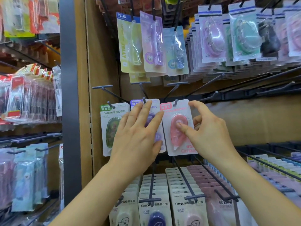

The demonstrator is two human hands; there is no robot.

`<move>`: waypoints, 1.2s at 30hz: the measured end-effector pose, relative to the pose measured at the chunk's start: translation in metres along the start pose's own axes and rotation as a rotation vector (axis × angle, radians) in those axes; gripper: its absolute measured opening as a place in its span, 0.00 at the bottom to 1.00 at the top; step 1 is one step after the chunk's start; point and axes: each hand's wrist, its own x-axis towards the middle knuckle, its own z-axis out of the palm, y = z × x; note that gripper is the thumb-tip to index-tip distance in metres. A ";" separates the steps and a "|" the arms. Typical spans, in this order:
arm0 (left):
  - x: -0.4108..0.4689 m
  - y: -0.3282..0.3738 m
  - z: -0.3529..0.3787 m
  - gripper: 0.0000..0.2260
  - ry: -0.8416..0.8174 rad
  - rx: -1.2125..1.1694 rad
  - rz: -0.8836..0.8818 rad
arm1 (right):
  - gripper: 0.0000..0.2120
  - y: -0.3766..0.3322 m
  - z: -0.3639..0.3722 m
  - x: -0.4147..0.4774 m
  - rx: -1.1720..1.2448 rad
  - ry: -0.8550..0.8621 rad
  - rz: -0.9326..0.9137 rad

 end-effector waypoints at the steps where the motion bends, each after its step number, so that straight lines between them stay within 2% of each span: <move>1: 0.000 -0.001 0.001 0.33 -0.019 0.010 0.006 | 0.28 -0.001 0.001 0.001 -0.025 0.004 -0.005; 7: -0.001 -0.008 0.001 0.29 -0.053 -0.041 0.023 | 0.29 0.002 0.016 -0.001 -0.213 -0.023 -0.021; 12: -0.001 -0.012 0.002 0.27 -0.024 -0.042 0.040 | 0.32 -0.002 0.011 -0.002 -0.093 -0.096 0.059; 15: -0.004 -0.014 0.003 0.30 -0.027 -0.042 0.065 | 0.31 -0.010 0.006 -0.001 0.035 -0.177 0.124; 18: -0.009 -0.013 0.002 0.32 -0.025 -0.083 0.084 | 0.35 -0.014 0.002 -0.005 0.063 -0.172 0.174; 21: -0.021 -0.008 -0.007 0.26 0.037 -0.202 0.091 | 0.35 -0.016 -0.007 -0.018 0.076 -0.131 0.194; 28: -0.060 0.035 -0.025 0.11 0.223 -0.550 0.182 | 0.15 -0.010 -0.053 -0.065 0.176 0.006 0.097; 30: -0.070 0.050 -0.024 0.09 0.255 -0.633 0.206 | 0.17 -0.012 -0.067 -0.080 0.216 -0.036 0.074; 33: -0.085 0.074 -0.023 0.08 0.244 -0.768 0.280 | 0.27 -0.013 -0.089 -0.105 0.216 -0.136 0.063; 36: -0.106 0.102 -0.024 0.08 0.164 -0.886 0.308 | 0.25 -0.004 -0.110 -0.136 0.209 -0.245 0.129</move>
